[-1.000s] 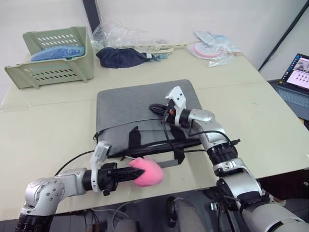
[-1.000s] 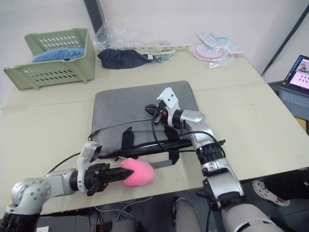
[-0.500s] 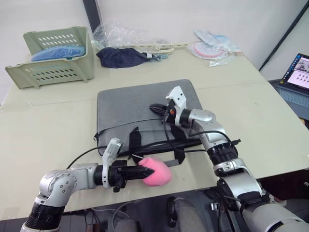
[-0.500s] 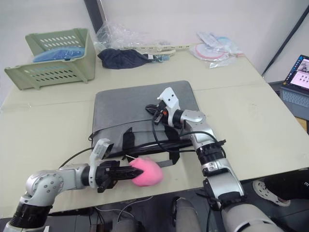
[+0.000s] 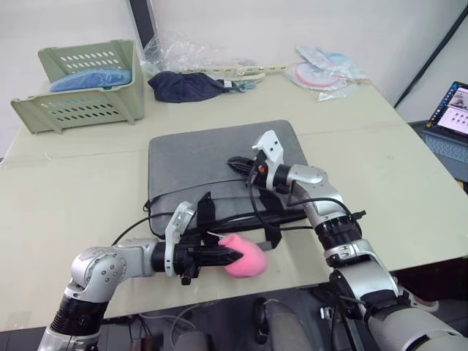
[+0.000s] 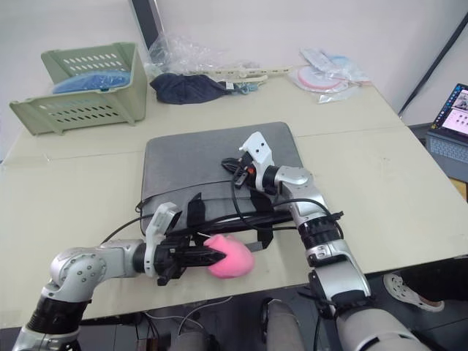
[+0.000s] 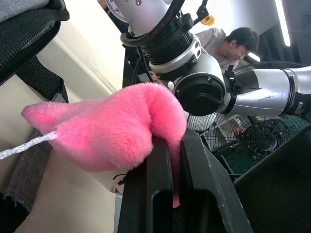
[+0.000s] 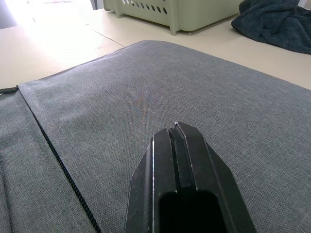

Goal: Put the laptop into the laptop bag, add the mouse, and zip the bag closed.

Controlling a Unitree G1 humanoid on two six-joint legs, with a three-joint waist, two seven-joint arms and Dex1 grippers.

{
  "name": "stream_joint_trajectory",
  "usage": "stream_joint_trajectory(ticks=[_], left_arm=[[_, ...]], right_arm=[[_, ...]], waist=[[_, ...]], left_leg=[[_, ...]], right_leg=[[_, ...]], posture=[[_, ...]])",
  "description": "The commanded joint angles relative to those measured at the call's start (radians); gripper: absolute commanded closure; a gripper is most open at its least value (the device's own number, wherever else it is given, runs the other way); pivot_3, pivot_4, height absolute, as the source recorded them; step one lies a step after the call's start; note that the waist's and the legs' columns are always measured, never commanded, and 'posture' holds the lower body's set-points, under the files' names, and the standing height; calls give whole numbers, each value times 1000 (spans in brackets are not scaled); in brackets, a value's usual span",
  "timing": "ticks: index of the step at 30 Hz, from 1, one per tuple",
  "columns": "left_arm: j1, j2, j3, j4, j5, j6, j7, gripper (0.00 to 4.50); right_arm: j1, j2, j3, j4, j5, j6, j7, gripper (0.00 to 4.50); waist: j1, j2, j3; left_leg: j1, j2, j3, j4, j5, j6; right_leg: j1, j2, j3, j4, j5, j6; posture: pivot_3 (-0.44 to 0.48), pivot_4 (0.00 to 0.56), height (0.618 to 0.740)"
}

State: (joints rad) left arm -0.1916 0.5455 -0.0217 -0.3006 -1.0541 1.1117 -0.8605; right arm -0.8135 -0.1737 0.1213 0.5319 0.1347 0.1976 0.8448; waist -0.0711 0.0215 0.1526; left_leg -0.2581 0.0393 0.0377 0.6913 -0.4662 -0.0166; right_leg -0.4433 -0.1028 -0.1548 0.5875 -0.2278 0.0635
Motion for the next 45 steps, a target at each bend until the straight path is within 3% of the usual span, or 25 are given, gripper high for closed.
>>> stream_joint_trajectory(ticks=[1, 7, 11, 14, 23, 27, 31, 36, 40, 45], left_arm=[[-22, -25, -27, -48, -27, 1, -13, 4440], [0, -22, 17, -51, -44, 0, 10, 4440], [19, 7, 31, -62, -26, -3, 11, 3348], [57, 35, 64, -90, -36, 3, 15, 2084], [276, 201, 264, -205, -126, 14, 13, 2039], [359, 334, 467, -176, -100, -7, -41, 2039], [296, 415, 529, -81, -60, -50, -77, 2039], [146, 456, 499, 14, -8, -112, -98, 2039], [-137, 327, 387, 131, 96, -248, -2, 2039], [-316, 217, 238, 239, 318, -449, 35, 2039]], right_arm=[[69, 9, 75, 77, -56, 72, -1, 4500], [72, 7, 76, 71, -57, 74, 1, 4500], [76, 6, 78, 64, -56, 76, 3, 4500], [76, 7, 78, 63, -55, 76, 3, 4500], [82, 12, 78, 60, -54, 76, 1, 4500], [78, 15, 78, 60, -53, 76, 1, 4500], [77, 11, 80, 42, -51, 82, 4, 4500], [80, 5, 83, -3, -46, 100, 6, 4500], [94, -6, 91, -62, -50, 113, 1, 4500], [111, -11, 90, -157, -42, 149, -14, 4500]], waist=[[0, 0, 0], [1, 0, 0], [2, 0, 0], [1, 1, 0], [-4, 4, 2], [-8, 5, 3], [-9, 8, 5], [-9, 8, 5], [-4, 6, 4], [-11, 5, 5]], left_leg=[[0, 0, 0, 0, 0, 0], [0, 0, 0, 0, 0, 0], [0, 0, 0, 0, 0, 0], [0, 0, 0, 0, 0, 0], [-1, 7, -1, 0, -1, -3], [-1, 7, 0, 0, -2, -4], [-1, 9, -1, 0, -2, -7], [-1, 8, 2, -1, -2, -7], [-3, 8, 5, -1, -2, -8], [-2, 7, 6, -1, -2, -7]], right_leg=[[0, 0, 0, 0, 0, 0], [0, 0, 0, 0, 0, 0], [0, 0, 1, 0, 0, 0], [0, 0, 2, 0, 0, 0], [0, 4, 2, -2, -1, -1], [-1, 6, 2, -2, -1, -2], [-2, 7, -2, 1, -3, -6], [-2, 8, -4, 1, -3, -6], [-2, 9, -6, 1, -3, -6], [-3, 10, -9, 2, -3, -5]], posture=[[0, 150, 740], [0, 150, 740], [0, 150, 740], [0, 150, 740], [0, 150, 740], [0, 150, 740], [0, 150, 740], [0, 150, 740], [0, 150, 740], [0, 150, 740]])
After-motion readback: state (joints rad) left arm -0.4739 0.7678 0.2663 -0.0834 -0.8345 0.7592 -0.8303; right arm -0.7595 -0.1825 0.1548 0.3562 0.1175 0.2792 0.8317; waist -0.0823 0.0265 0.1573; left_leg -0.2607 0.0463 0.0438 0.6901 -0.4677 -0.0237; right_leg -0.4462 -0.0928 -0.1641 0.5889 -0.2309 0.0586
